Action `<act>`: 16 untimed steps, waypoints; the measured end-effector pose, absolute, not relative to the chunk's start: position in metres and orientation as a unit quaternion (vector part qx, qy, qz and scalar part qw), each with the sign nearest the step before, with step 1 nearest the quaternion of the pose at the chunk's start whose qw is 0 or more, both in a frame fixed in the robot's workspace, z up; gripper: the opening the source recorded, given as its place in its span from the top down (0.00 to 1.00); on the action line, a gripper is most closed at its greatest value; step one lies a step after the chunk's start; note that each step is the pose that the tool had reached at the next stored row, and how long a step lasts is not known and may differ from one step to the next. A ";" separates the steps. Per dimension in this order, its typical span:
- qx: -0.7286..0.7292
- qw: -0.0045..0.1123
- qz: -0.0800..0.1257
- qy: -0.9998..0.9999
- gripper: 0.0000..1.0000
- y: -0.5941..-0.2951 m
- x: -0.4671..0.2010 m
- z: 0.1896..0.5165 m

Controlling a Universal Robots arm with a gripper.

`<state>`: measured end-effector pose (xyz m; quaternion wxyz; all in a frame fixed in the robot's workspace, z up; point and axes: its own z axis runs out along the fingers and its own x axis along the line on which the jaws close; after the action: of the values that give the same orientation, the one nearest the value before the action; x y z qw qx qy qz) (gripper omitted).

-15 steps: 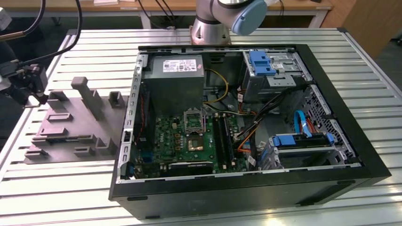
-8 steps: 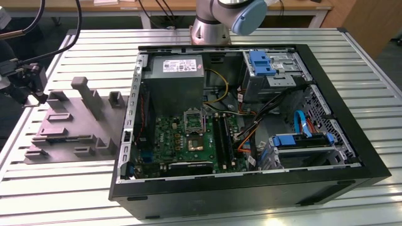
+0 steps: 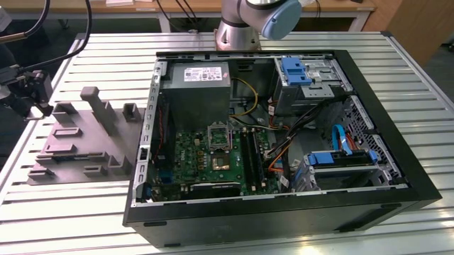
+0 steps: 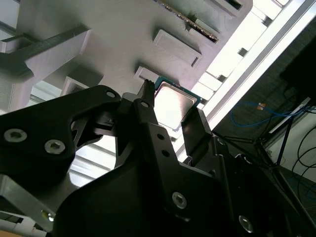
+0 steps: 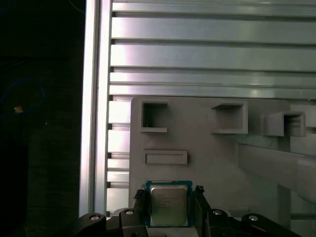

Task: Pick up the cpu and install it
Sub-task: 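Pick up the cpu and move it towards the insertion slot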

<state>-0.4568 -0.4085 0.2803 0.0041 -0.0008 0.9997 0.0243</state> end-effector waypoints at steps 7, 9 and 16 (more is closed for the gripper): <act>-0.001 0.004 0.024 1.000 0.53 -0.408 -0.457 0.281; -0.001 0.004 0.024 1.000 0.53 -0.408 -0.457 0.282; -0.001 0.004 0.024 1.000 0.53 -0.408 -0.457 0.284</act>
<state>-0.4569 -0.4085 0.2844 0.0040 -0.0008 0.9997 0.0244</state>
